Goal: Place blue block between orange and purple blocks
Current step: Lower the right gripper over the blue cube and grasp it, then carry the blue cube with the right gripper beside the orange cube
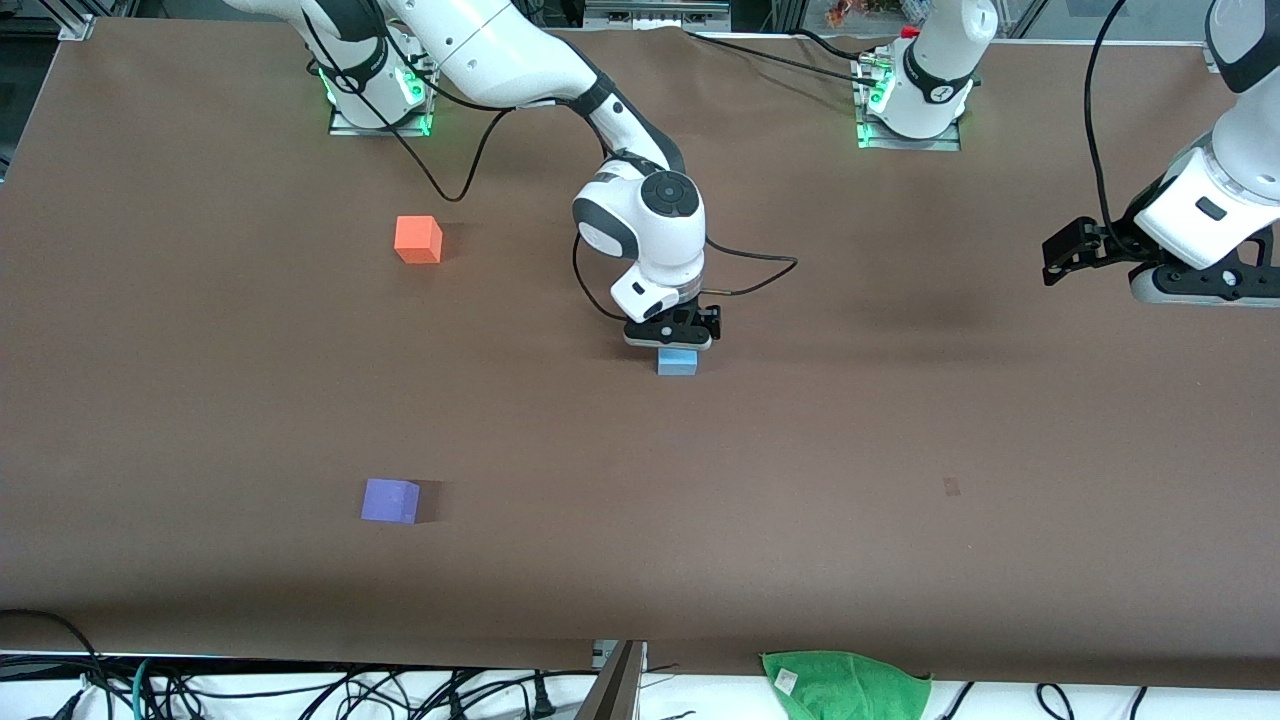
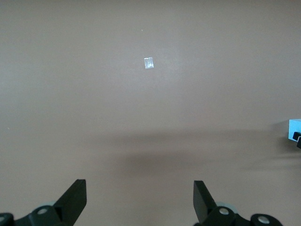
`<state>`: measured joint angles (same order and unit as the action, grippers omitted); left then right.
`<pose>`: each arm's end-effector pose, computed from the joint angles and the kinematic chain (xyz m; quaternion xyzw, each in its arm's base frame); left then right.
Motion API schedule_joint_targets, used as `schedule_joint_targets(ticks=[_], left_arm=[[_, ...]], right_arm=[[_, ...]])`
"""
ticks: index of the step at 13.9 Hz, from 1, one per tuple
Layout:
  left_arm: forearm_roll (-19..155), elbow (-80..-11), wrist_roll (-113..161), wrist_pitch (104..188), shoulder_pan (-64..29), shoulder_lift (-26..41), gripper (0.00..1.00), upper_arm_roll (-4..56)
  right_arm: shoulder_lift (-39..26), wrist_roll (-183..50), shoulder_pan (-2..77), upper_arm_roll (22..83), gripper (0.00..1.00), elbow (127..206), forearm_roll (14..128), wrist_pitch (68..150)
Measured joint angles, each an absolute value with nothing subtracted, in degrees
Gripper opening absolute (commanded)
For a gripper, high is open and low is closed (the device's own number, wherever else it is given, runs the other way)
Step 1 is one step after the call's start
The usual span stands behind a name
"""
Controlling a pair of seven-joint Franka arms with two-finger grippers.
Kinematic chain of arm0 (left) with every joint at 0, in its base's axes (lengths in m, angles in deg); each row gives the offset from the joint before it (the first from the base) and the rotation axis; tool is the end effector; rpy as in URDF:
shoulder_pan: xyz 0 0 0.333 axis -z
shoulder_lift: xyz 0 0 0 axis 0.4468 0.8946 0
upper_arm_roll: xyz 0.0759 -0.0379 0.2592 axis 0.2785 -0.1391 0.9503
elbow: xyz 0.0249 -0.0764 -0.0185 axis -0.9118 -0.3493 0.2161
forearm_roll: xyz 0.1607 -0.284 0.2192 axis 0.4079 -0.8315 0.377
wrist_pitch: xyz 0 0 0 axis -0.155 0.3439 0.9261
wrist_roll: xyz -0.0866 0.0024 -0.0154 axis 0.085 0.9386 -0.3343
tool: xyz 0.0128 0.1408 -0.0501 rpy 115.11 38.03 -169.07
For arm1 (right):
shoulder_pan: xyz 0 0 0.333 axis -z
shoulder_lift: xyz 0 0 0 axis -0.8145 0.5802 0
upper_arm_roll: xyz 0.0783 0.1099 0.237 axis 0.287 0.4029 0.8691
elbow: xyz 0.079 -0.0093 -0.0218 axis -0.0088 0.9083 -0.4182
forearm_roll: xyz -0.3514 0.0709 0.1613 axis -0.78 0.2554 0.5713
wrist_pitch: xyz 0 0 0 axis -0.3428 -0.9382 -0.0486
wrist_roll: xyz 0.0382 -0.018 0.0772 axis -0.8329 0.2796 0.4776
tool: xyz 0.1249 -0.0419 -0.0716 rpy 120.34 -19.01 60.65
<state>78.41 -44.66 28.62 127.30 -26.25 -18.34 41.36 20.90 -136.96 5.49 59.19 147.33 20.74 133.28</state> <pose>0.5598 -0.0254 0.4802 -0.9998 0.0135 0.0040 0.0105 0.4672 0.5520 0.1267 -0.9923 0.0543 -0.1063 0.0330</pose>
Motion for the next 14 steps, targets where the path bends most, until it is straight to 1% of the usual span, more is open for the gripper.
schedule_joint_targets(ticks=[1, 2, 3, 10, 14], left_arm=[[78.41, -44.66, 28.62, 127.3, -26.25, -18.34, 1.0, 41.36], [78.41, -44.66, 28.62, 127.3, -26.25, -18.34, 1.0, 41.37], [78.41, -44.66, 28.62, 127.3, -26.25, -18.34, 1.0, 41.36], [78.41, -44.66, 28.62, 127.3, -26.25, -18.34, 1.0, 41.36], [78.41, -44.66, 28.62, 127.3, -26.24, -18.34, 1.0, 41.36]], right_arm=[[20.9, -136.96, 5.49, 59.19, 0.64, 147.33, 20.74, 133.61], [20.93, -136.96, 5.49, 59.19, 0.63, 147.33, 20.74, 133.95], [20.96, -136.96, 5.49, 59.19, 0.57, 147.33, 20.74, 134.17], [20.0, -136.97, 6.24, 58.36, 0.57, 145.69, 20.74, 133.74], [14.37, -132.92, 9.23, 58.27, 0.57, 144.9, 21.21, 123.48]])
